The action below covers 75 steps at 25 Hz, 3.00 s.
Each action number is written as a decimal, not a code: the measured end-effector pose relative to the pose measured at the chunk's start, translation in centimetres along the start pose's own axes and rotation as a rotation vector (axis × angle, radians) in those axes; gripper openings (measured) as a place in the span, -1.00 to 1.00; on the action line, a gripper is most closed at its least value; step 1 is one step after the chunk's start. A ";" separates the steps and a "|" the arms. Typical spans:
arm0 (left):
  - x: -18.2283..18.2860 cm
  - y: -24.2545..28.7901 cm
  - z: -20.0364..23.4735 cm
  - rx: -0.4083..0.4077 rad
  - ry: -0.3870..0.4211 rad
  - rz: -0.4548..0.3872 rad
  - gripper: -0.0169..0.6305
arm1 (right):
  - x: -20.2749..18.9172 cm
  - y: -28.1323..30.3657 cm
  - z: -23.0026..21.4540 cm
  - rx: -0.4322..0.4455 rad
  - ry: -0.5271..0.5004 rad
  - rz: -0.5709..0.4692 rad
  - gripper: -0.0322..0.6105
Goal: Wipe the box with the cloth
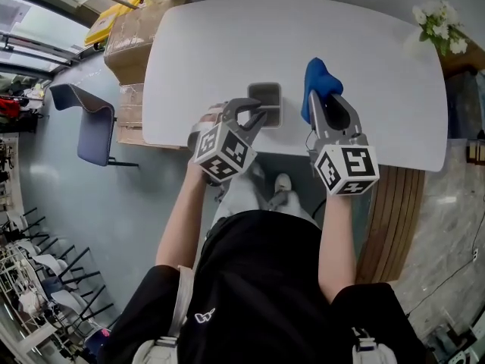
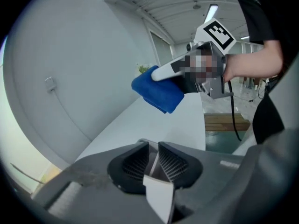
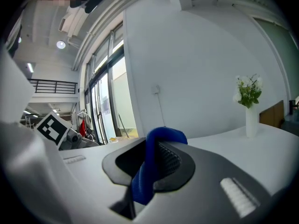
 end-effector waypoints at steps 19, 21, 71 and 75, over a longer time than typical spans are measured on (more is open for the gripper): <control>-2.2 7.0 0.2 -0.165 0.181 0.291 -0.66 | -1.3 0.6 -1.2 -0.081 0.016 0.045 -0.73; -2.3 7.6 0.1 -0.181 0.190 0.323 -0.66 | -1.4 0.6 -1.3 -0.090 0.020 0.052 -0.73; -2.1 -0.5 1.9 -0.119 -0.307 -0.113 -0.80 | 0.1 1.7 0.8 0.030 -0.028 0.030 -0.73; -1.3 -2.8 1.8 -0.082 -0.431 -0.272 -0.80 | 0.8 1.4 1.2 0.062 -0.044 -0.002 -0.73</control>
Point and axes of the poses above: the fingertips, and each gripper's own axes: y forward along the fingers, z to its left, x out of its top, the point moved 10 cm from there along -y, backward along the fingers, and after that the axes turned 4 degrees about -y, right-handed, at the moved point
